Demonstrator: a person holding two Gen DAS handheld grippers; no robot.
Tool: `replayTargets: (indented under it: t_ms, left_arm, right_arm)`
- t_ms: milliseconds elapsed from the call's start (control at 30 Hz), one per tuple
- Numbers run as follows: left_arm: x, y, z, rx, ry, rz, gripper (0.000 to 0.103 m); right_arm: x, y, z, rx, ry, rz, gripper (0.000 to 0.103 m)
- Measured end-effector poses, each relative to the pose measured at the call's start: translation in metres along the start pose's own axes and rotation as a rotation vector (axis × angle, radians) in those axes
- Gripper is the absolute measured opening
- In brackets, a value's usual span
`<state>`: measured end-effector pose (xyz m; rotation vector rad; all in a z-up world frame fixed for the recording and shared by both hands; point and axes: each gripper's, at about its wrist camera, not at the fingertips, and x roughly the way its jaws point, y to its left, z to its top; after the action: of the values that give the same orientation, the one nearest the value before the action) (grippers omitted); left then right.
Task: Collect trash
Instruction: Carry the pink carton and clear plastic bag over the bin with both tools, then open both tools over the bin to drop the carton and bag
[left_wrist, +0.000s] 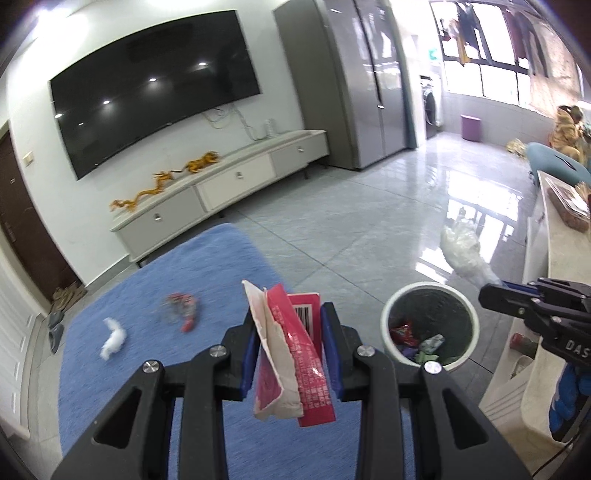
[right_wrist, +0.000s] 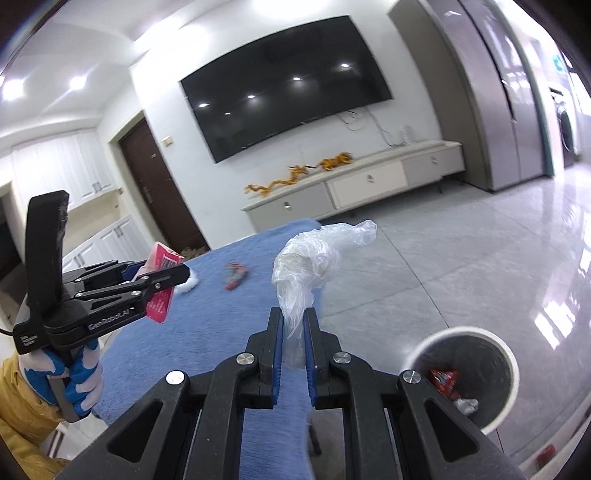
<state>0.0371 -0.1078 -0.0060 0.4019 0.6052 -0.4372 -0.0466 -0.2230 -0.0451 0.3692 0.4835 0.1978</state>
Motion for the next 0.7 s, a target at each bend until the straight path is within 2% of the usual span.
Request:
replayTargets:
  t_ms: [200,467,700]
  left_arm:
    - [0.036,-0.04,0.023,0.035,0.036,-0.092,0.03]
    - [0.111,-0.09,0.059,-0.016,0.146,-0.271,0.03]
    - [0.169,-0.119,0.069,-0.074,0.237,-0.381,0.032]
  right_arm:
    - [0.001,-0.053,-0.006,0.095,0.061,-0.096,0.01]
    - [0.019,-0.112,-0.012,0.185,0.184,-0.196,0.01]
    - [0.043,-0.147,-0.009,0.238,0.258,-0.25,0.01]
